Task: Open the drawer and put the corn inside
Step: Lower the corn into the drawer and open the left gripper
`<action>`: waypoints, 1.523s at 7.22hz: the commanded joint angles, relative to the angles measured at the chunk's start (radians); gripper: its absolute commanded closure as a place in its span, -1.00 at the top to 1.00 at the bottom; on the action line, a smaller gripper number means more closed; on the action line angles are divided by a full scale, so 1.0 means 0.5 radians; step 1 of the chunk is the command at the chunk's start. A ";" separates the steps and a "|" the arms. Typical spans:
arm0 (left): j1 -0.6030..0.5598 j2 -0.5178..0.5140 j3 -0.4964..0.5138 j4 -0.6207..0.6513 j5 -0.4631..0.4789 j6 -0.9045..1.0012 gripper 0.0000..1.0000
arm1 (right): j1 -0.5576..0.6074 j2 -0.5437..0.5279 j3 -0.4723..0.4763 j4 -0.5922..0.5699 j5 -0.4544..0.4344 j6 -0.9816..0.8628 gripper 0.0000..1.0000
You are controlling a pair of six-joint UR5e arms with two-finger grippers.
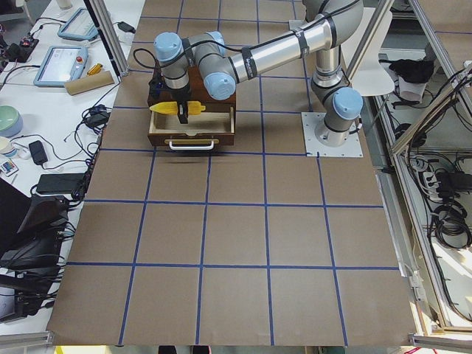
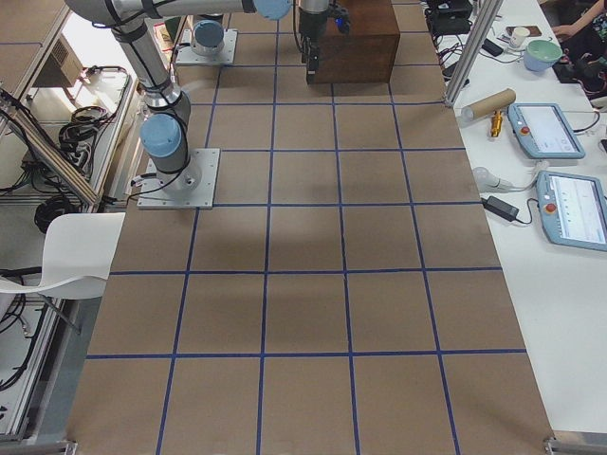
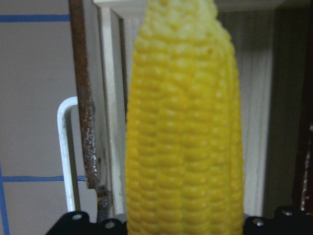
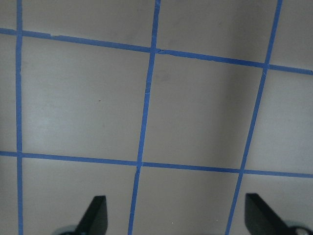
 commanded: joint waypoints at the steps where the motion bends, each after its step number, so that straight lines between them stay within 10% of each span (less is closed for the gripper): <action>1: -0.007 -0.003 -0.011 -0.003 0.006 0.003 0.98 | 0.000 0.001 0.000 0.000 0.000 0.000 1.00; 8: -0.059 0.211 0.020 -0.241 0.003 -0.025 1.00 | 0.000 0.001 0.000 0.000 -0.003 0.000 1.00; 11: -0.438 0.478 0.017 -0.425 0.009 -0.434 1.00 | 0.000 0.001 0.000 0.000 0.000 0.000 1.00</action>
